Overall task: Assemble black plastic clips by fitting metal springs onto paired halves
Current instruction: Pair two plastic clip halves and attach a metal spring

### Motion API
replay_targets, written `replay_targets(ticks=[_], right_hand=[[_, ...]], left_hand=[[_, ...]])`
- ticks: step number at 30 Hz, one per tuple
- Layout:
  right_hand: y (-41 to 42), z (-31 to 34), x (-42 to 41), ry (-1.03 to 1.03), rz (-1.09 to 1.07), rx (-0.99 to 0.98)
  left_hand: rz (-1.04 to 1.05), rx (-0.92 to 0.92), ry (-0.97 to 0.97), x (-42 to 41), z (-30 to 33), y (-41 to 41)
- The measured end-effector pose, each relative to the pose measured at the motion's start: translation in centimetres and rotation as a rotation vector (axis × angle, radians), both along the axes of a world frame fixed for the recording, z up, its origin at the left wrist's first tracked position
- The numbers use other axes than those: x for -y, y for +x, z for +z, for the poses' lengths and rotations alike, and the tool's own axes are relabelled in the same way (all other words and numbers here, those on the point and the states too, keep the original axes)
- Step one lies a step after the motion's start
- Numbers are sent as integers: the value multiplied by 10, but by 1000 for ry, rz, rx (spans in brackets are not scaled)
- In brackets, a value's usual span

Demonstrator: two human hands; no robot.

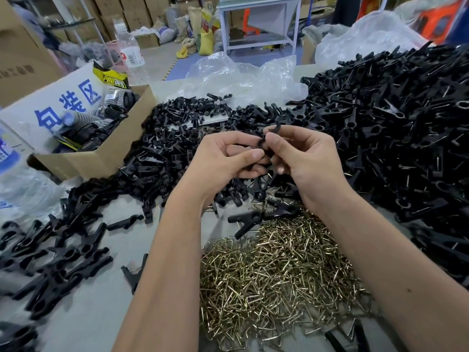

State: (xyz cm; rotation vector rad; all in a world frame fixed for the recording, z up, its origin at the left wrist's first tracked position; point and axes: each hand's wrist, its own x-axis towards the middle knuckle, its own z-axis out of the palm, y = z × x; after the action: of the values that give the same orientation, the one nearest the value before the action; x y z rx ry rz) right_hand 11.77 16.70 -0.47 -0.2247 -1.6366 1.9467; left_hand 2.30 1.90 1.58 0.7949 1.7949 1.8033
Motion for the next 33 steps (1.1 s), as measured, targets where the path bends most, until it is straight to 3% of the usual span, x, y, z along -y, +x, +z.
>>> replay_targets(ticks=[5, 11, 33], right_hand=[[-1, -1, -4, 164, 8, 84], [3, -1, -3, 428, -80, 86], [5, 5, 4, 615, -284, 121]], left_hand=[[35, 183, 121, 3, 2, -4], [68, 111, 77, 4, -1, -6], [75, 181, 121, 1, -3, -6]])
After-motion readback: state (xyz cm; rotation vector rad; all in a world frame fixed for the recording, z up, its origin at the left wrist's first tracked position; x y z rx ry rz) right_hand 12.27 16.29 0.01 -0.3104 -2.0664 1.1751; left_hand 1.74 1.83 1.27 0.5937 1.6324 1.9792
